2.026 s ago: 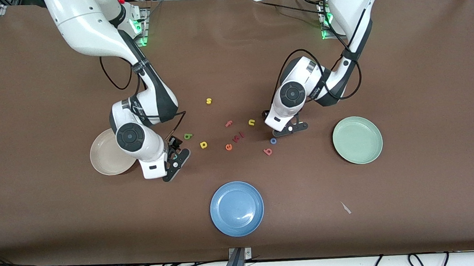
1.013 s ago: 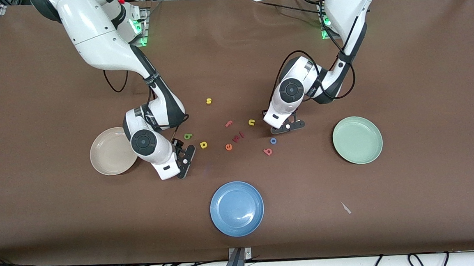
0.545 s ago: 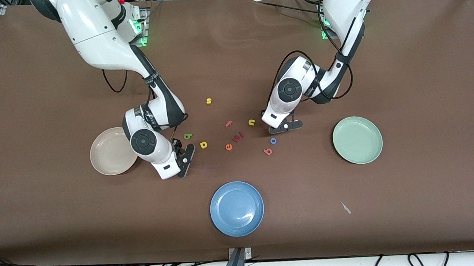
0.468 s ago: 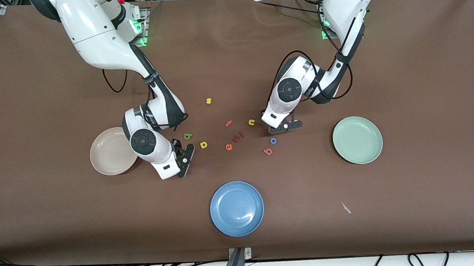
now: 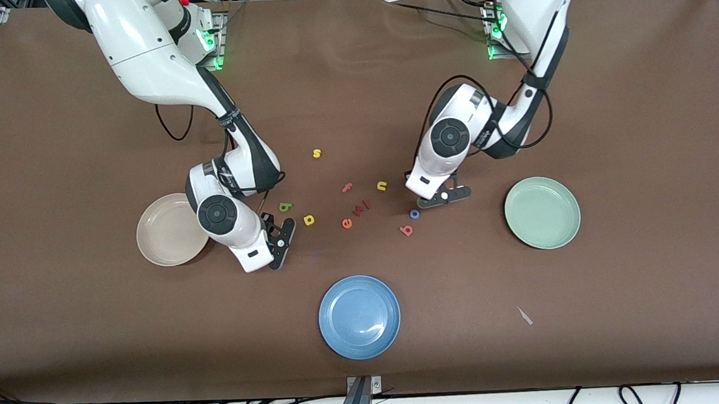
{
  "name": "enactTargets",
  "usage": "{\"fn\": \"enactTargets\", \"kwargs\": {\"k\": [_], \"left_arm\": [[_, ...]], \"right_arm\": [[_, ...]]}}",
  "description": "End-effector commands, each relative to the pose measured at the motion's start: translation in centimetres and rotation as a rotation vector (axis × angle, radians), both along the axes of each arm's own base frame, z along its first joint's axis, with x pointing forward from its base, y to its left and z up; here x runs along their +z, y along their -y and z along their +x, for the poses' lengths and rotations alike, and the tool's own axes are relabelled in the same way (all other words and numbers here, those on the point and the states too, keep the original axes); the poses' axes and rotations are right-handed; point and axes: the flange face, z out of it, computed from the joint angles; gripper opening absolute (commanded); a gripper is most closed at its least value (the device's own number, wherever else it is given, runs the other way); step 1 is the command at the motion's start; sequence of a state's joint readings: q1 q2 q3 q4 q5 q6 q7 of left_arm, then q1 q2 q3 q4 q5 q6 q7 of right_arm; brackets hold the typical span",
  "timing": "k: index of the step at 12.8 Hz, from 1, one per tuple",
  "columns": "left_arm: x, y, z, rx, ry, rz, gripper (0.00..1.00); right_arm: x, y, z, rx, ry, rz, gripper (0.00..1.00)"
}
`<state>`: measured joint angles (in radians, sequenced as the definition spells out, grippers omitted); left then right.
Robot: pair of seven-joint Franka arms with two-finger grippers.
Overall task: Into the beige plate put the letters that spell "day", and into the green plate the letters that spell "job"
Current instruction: 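Grasp the cyan y and cyan l letters with both grippers, then release the cyan letters onto the white and green plates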
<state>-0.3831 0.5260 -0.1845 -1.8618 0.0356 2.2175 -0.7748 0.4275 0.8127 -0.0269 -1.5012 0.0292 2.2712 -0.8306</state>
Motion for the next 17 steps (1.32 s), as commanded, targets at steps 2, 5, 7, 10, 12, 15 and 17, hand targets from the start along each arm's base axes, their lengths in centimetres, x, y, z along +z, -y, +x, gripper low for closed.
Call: {"fn": "enactTargets", "kwargs": {"k": [2,5,7,10,12,15,17], "left_arm": [[4.0,-5.6,4.3,-0.097,-0.018,0.027,0.00],[4.8,-12.3,6.8,-0.256,-0.015,0.050,0.00],[4.2,-16.4,7.9,-0.292,-0.029,0.054,0.00],[2.1,-23.5,9.0,-0.378,-0.076,0.072,0.00],[0.0,-28.3,9.4,-0.397,-0.107,0.053,0.00],[-2.3,-30.0,7.7,-0.406,-0.165,0.029,0.00],[-2.3,-29.9,7.8,-0.399,-0.164,0.022,0.00]], "right_arm": [[0.3,-0.2,-0.5,0.015,-0.005,-0.006,0.00],[3.9,0.9,0.7,-0.020,-0.014,-0.006,0.00],[7.0,6.5,2.1,-0.182,-0.068,-0.025,0.00],[6.4,14.6,3.0,-0.323,-0.139,-0.063,0.00],[6.4,18.3,2.4,-0.407,-0.155,-0.094,0.00],[7.2,22.8,-0.2,-0.532,-0.156,-0.046,0.00],[6.6,25.1,-1.3,-0.607,-0.153,-0.059,0.09]]}}
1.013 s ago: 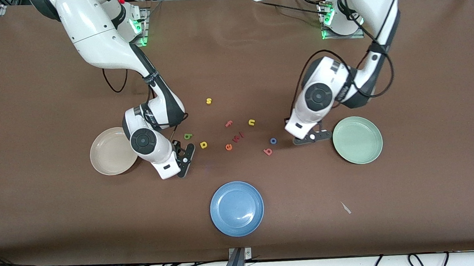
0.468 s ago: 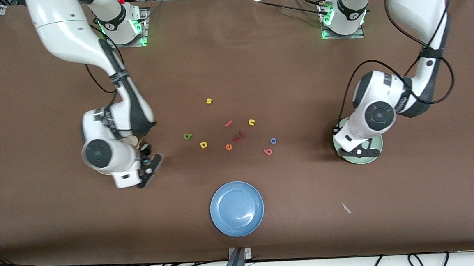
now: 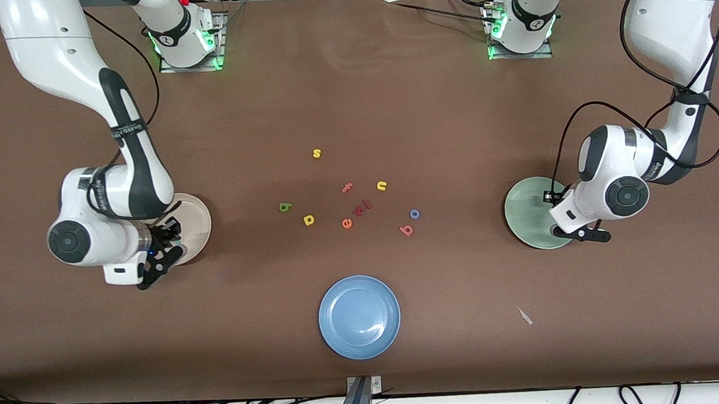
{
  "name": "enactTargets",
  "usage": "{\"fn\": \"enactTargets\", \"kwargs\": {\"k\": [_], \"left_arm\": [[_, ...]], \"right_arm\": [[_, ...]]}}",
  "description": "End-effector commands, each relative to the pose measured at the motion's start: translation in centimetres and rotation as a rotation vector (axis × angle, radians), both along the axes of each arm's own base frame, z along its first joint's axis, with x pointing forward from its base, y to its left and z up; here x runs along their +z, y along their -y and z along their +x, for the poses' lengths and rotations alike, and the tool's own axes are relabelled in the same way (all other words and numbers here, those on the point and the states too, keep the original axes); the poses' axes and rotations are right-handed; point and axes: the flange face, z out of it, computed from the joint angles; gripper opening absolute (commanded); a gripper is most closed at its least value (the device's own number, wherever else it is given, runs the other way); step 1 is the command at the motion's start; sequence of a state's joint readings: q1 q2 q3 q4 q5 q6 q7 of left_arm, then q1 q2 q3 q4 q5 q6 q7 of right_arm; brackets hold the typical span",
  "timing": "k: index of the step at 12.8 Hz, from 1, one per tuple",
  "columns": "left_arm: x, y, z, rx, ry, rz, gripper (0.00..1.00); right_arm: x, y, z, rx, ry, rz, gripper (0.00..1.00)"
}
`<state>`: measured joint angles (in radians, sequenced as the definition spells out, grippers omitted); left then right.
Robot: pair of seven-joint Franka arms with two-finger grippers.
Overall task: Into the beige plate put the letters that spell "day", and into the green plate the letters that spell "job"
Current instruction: 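Release the cyan letters onto the white and green plates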
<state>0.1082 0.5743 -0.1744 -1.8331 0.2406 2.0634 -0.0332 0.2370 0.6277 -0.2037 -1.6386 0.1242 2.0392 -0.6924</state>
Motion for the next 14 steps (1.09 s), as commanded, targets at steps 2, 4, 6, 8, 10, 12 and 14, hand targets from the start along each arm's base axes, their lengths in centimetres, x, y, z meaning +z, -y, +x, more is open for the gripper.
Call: {"fn": "enactTargets", "kwargs": {"k": [2,4,6,8,10,12,14], "left_arm": [[0.2,0.9,-0.3,-0.035,0.003,-0.002,0.00],[-0.2,0.9,-0.3,-0.037,-0.004,-0.003,0.17],[-1.0,1.1,-0.4,-0.034,-0.016,-0.007,0.99],[-0.9,1.3,-0.3,-0.035,-0.012,-0.007,1.00],[-0.4,1.4,-0.1,-0.036,-0.006,-0.008,1.00],[1.3,2.9,0.7,-0.020,0.005,-0.040,1.00],[4.5,4.8,1.9,0.004,-0.011,-0.075,1.00]], "right_arm": [[0.4,2.0,-2.5,-0.086,-0.003,0.003,1.00],[1.3,0.7,-2.9,-0.104,-0.026,0.009,1.00],[2.3,-2.3,-3.5,-0.095,-0.049,0.026,1.00],[2.6,-5.8,-3.9,-0.042,-0.053,0.052,1.00],[2.6,-9.1,-4.0,0.019,-0.025,0.076,1.00],[2.4,-13.4,-4.3,0.117,0.031,0.103,1.00],[2.0,-17.7,-5.2,0.258,0.087,0.046,1.00]]}}
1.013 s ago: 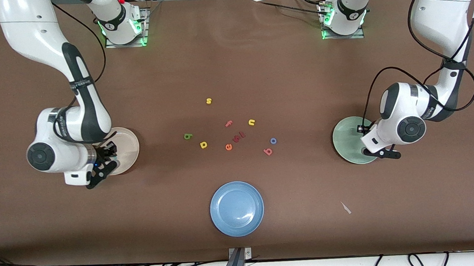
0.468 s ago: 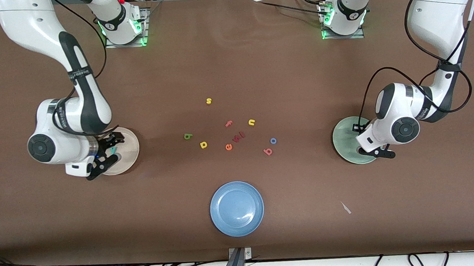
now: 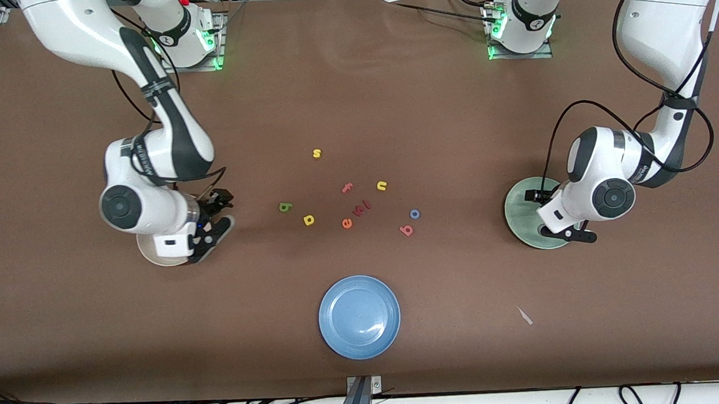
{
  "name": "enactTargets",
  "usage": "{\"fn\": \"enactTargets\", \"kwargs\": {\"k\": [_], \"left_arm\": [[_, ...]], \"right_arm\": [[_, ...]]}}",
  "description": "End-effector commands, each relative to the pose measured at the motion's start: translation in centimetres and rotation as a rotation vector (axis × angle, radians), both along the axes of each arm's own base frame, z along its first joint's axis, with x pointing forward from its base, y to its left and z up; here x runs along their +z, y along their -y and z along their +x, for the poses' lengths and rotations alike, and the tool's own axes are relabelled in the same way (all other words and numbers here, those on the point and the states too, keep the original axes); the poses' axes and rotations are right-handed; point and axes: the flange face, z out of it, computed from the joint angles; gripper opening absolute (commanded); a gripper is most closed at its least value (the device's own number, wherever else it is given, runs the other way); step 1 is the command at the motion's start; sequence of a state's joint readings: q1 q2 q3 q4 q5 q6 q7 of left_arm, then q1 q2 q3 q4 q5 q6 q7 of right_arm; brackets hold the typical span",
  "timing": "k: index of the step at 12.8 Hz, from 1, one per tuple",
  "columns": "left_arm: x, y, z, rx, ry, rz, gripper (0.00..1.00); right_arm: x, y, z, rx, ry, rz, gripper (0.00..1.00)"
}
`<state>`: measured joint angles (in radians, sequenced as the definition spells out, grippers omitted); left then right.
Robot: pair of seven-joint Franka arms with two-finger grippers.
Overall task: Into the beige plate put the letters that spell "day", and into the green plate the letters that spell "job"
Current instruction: 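Grasp the green b and blue o letters with both grippers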
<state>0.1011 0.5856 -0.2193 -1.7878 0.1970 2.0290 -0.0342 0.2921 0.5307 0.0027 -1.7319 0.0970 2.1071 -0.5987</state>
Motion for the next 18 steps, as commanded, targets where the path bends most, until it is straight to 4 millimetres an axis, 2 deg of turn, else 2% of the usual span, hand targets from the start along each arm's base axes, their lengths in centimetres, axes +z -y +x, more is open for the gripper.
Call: {"fn": "enactTargets", "kwargs": {"k": [1,3,4,5,6,8,11,12,14,15,16,18], "left_arm": [[4.7,3.0,1.6,-0.006,-0.005,-0.036,1.00],[5.9,5.3,1.6,-0.017,0.005,-0.052,1.00],[6.2,6.8,1.3,-0.001,0.009,-0.054,1.00],[6.3,8.4,1.1,0.008,0.012,-0.059,1.00],[6.4,9.8,1.0,0.030,0.015,-0.077,1.00],[6.6,14.0,1.4,0.070,0.025,-0.145,1.00],[4.4,22.1,-0.3,0.141,0.076,-0.127,1.00],[3.4,23.8,-0.6,0.185,0.100,-0.129,1.00],[1.6,26.4,-0.9,0.294,0.158,-0.156,1.00],[0.6,28.2,-1.6,0.315,0.169,-0.162,1.00],[0.1,28.9,-2.0,0.294,0.182,-0.142,1.00],[-1.1,30.2,-2.6,0.201,0.241,-0.110,1.00]], "right_arm": [[-0.6,-3.7,-1.4,0.151,0.072,-0.059,1.00],[-2.0,-5.8,-2.6,0.212,0.119,-0.050,1.00],[-3.2,-7.8,-4.1,0.249,0.150,-0.038,1.00],[-4.4,-8.7,-5.3,0.266,0.178,-0.026,1.00],[-5.2,-8.6,-5.9,0.273,0.198,-0.017,1.00],[-6.1,-8.9,-6.9,0.316,0.217,-0.008,1.00],[-7.0,-9.4,-7.3,0.440,0.214,-0.001,1.00],[-7.4,-9.6,-7.4,0.463,0.219,0.003,1.00],[-8.5,-9.7,-7.4,0.491,0.229,0.010,1.00],[-8.8,-10.5,-7.8,0.501,0.230,0.018,0.99],[-9.0,-11.2,-8.2,0.505,0.228,0.022,0.99],[-9.1,-11.4,-8.2,0.507,0.227,0.022,0.99]]}}
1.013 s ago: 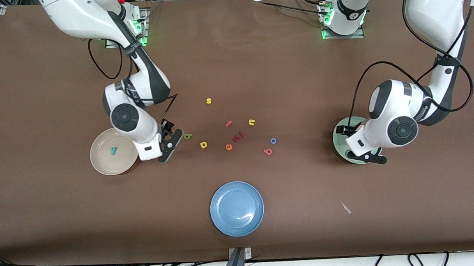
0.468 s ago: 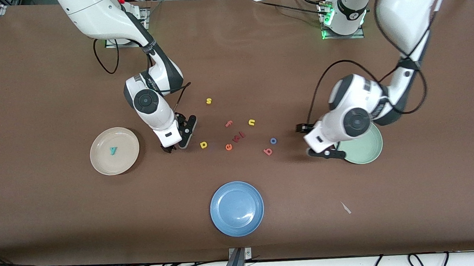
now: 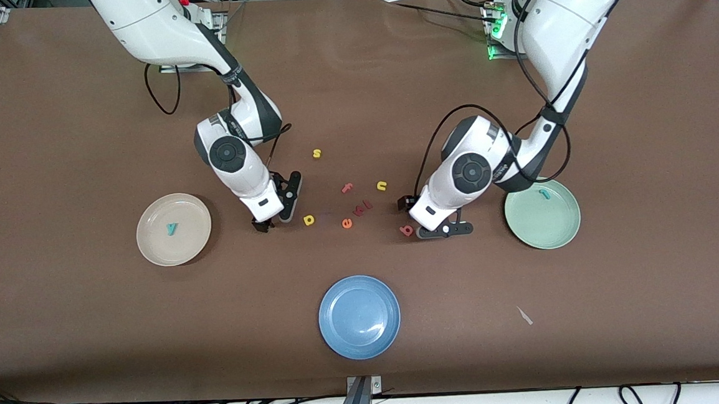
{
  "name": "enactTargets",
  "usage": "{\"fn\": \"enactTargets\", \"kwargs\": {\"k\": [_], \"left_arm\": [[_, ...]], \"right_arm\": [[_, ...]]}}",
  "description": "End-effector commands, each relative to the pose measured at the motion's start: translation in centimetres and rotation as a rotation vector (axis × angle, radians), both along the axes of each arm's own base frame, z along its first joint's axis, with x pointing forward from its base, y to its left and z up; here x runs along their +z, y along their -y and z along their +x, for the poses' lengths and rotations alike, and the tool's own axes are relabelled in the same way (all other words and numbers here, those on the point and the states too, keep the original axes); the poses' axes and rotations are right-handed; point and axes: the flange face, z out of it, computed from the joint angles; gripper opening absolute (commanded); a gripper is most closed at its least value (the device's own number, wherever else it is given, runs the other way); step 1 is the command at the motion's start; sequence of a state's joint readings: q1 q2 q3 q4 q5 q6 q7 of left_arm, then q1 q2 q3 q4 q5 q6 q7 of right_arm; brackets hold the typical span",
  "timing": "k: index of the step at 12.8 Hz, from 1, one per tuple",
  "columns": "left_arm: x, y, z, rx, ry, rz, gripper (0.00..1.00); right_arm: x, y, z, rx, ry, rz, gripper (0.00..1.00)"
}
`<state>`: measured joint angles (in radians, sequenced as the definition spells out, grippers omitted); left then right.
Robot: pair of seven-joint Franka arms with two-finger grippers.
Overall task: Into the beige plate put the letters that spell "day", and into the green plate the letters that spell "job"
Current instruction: 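Grasp the green b and blue o letters with both grippers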
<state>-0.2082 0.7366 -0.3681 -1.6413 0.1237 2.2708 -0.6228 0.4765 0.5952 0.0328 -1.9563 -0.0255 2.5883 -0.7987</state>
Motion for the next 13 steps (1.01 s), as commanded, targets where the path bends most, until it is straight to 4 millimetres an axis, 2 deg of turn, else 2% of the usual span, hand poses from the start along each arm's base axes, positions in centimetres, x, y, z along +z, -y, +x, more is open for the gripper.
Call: {"fn": "enactTargets", "kwargs": {"k": [1,2,4,7,10,11,13], "left_arm": [[-1.0,1.7,0.3,-0.081,0.100,0.053,1.00],[-1.2,1.7,0.4,-0.099,0.121,0.059,1.00],[-1.2,1.6,0.4,-0.111,0.121,0.059,1.00],[-1.8,1.7,-0.1,-0.120,0.110,0.065,1.00],[-2.1,2.7,-0.7,-0.138,0.111,0.067,0.98],[-2.2,2.8,-0.7,-0.153,0.119,0.078,0.90],[-2.3,2.6,-0.7,-0.185,0.137,0.098,0.70]], "right_arm": [[0.1,-0.5,-0.2,0.022,0.016,0.003,0.98],[0.1,-0.5,-0.2,0.026,0.017,0.004,0.94],[0.1,-0.8,-0.4,0.029,0.015,0.004,0.74],[0.1,-1.3,-0.6,0.026,0.016,0.006,0.55],[0.3,-2.3,-1.0,0.017,0.018,0.009,0.48],[0.3,-2.4,-1.1,0.012,0.015,0.010,0.47],[0.3,-2.4,-1.1,0.009,0.014,0.010,0.40]]}}
